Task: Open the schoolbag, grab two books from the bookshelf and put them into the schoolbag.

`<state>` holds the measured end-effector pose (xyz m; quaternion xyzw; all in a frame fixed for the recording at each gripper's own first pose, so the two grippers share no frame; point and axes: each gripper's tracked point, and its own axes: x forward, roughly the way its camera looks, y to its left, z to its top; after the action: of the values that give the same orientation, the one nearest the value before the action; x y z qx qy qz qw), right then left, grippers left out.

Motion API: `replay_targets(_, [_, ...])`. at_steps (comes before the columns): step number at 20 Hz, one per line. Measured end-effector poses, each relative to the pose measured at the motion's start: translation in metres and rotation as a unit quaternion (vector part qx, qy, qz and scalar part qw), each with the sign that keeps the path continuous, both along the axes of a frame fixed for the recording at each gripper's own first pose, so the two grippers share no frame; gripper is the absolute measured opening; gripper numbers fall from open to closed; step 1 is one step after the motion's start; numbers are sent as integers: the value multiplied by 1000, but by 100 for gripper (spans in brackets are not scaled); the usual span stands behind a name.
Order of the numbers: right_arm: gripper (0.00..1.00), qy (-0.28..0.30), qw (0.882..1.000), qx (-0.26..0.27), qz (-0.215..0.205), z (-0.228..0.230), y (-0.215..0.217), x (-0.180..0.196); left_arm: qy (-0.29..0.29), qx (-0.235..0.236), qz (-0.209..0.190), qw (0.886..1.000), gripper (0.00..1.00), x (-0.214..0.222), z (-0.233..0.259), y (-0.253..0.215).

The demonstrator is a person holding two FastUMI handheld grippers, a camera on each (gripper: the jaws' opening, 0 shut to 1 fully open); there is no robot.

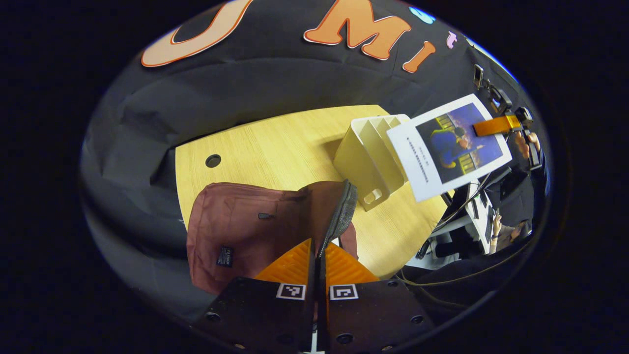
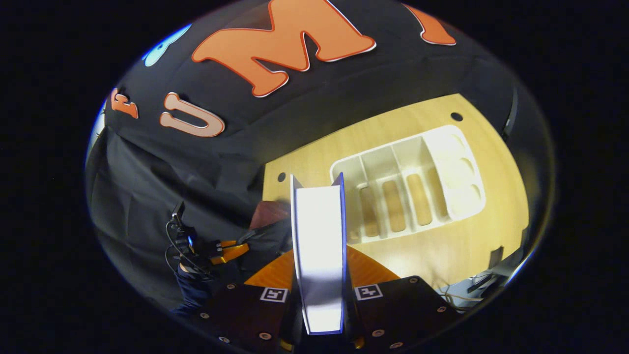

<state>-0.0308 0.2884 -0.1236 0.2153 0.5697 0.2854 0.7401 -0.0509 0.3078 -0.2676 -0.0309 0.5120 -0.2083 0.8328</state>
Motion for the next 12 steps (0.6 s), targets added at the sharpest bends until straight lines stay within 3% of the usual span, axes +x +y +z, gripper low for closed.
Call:
replay_targets(7, [35,23,999,38,3,-25,41,-21,-10,6,1,1000,4,2,14,4])
replay_targets(12, [35,42,997,61,18,-50,95,-45,-9,-8,6,1000,4,4,17,-5])
